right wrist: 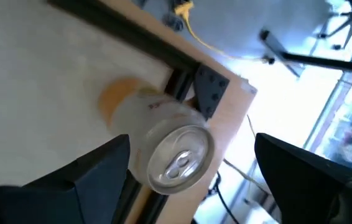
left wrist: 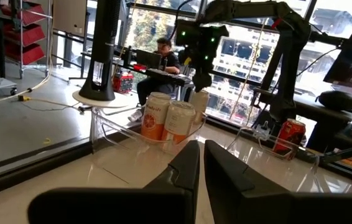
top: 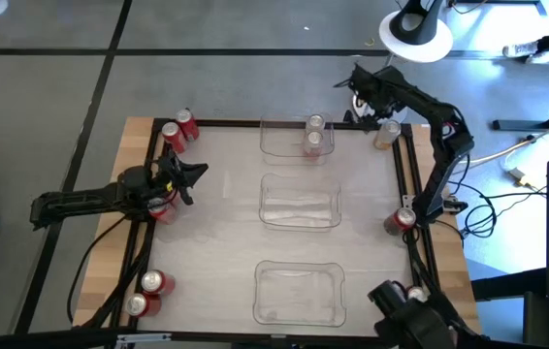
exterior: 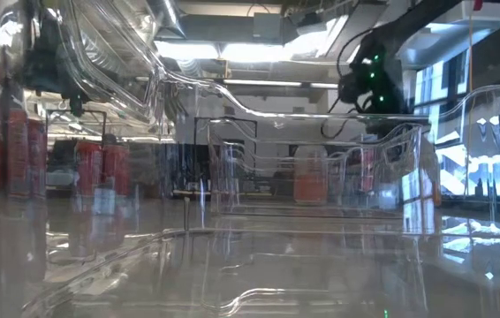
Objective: Sort soda cans
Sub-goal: Put the top yellow white soda can into the top transparent bin
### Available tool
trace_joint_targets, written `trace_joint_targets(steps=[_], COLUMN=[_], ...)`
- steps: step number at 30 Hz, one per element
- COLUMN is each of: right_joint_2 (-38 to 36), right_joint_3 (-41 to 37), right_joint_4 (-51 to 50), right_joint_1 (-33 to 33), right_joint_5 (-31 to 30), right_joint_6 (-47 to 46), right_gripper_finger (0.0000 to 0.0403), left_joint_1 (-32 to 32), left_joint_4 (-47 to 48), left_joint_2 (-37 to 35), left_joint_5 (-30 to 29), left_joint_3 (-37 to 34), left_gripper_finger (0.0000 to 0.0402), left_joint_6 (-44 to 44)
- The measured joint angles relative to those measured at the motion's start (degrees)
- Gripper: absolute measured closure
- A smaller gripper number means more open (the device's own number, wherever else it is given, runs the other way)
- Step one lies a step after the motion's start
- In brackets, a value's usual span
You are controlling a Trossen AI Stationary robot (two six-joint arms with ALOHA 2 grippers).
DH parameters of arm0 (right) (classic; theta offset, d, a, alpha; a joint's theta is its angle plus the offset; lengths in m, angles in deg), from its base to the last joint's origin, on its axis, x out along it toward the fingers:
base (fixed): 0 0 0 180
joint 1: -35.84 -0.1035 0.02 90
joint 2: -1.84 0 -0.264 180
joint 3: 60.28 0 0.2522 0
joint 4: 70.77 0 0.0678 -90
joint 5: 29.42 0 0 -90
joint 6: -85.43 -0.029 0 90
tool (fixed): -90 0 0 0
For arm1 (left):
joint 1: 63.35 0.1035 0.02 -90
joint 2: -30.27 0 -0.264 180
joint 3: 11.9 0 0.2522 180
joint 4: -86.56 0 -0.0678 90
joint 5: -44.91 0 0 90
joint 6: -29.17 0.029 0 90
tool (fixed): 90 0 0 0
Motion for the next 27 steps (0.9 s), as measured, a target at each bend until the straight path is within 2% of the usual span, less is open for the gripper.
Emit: trace_joint_targets(steps=[20, 27], right_joint_2=[6.8, 7.7], right_joint_3=[-1.7, -2.8], right_joint_4=[-0.9, -1.4], right_joint_1=[0.1, 0.2], right_joint_5=[-3.3, -1.8], right_joint_6=[-1.9, -1.2], right_gripper_finger=[0.0059, 0.0059], left_joint_1=[0.0, 0.0], left_joint_4=[0.4, 1.2], left_joint_2=[0.0, 0.0], left_joint_5=[0.0, 0.0], left_joint_3=[0.0, 0.0], left_gripper_finger=[0.0384, 0.0384], left_joint_6=[0.0, -0.2])
